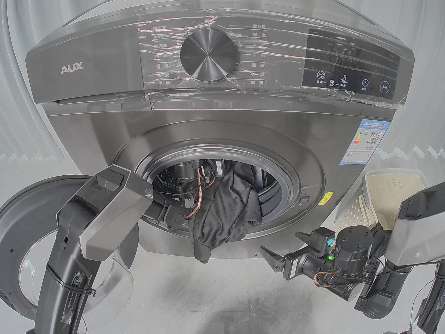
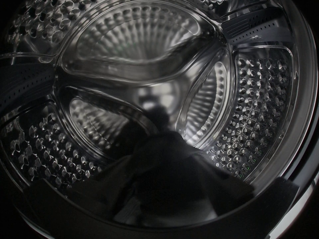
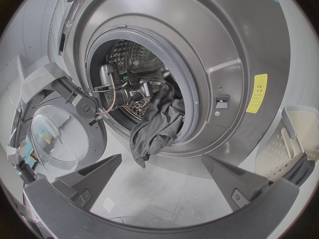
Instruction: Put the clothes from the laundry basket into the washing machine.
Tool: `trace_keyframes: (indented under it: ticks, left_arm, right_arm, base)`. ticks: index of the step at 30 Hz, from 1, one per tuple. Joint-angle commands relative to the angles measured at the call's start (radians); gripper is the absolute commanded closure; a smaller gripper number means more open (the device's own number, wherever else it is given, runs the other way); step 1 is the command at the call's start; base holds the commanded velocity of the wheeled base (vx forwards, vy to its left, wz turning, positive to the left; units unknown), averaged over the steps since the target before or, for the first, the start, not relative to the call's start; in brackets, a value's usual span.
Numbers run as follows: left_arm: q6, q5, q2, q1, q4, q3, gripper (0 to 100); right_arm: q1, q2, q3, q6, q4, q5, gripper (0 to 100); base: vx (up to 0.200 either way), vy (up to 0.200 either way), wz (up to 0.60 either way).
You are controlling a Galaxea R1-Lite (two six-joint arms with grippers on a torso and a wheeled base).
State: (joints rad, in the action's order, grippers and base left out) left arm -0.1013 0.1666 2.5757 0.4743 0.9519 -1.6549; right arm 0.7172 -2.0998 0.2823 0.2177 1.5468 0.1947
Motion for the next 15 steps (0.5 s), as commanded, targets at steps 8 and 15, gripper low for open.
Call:
trace_keyframes:
  ticks: [8,15]
  left_arm:
    - [-0.006,-0.044,-0.111,0.058,-0.01,0.237,0]
    - [0.0,-0.157,-0.177,0.113,-0.005,0.46,0]
  right_arm:
    - [0.001,-0.002,0.0,0.0,0.001,0.0,0]
    - [0.001,-0.002,0.0,0.002,0.001,0.0,0]
  base:
    - [0.0,0.0,0.0]
    - [0.0,0.0,0.0]
